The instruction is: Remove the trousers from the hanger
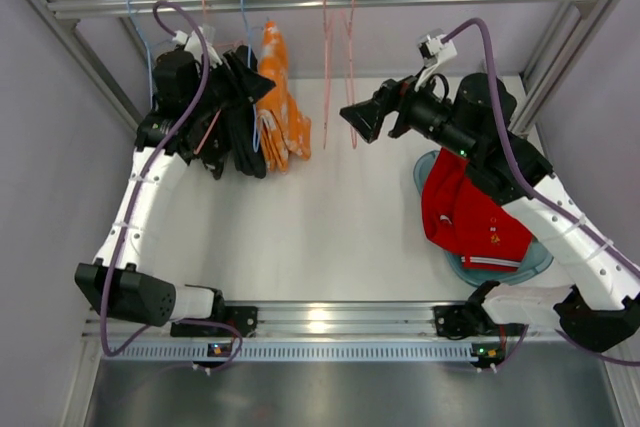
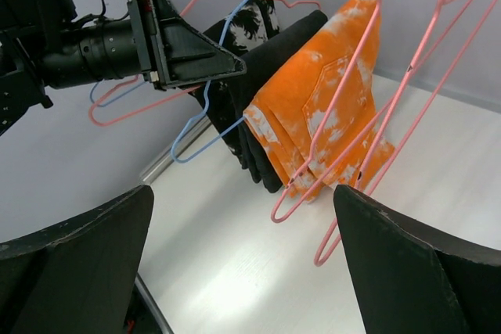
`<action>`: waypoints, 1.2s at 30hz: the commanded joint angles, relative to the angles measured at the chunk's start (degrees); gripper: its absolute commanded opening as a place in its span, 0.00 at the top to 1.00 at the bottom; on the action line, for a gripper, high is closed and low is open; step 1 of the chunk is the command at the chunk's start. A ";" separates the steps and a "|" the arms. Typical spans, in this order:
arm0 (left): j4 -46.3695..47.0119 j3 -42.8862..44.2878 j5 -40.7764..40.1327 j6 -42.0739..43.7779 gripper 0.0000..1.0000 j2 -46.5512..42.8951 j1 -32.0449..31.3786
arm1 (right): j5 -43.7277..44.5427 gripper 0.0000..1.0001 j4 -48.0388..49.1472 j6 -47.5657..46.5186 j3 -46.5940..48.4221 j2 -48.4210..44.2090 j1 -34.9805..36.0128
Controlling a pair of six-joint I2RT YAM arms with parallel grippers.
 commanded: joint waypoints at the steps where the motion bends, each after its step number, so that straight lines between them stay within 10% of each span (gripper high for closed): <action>1: 12.41 -2.28 2.15 -5.09 0.53 -1.76 0.34 | -1.14 0.00 1.76 -0.09 -0.87 -0.93 -0.56; 11: 16.45 -2.54 2.59 -7.55 0.63 0.79 0.51 | -1.32 0.00 2.72 0.80 -1.49 -1.02 -0.65; 20: 21.28 -0.09 5.14 -9.13 1.00 1.76 0.60 | -1.32 0.01 3.08 0.44 -2.72 -1.72 -0.65; 36: 28.93 10.03 7.69 -12.56 1.00 0.18 0.60 | -3.25 0.01 6.06 -0.87 -4.83 -2.25 -0.74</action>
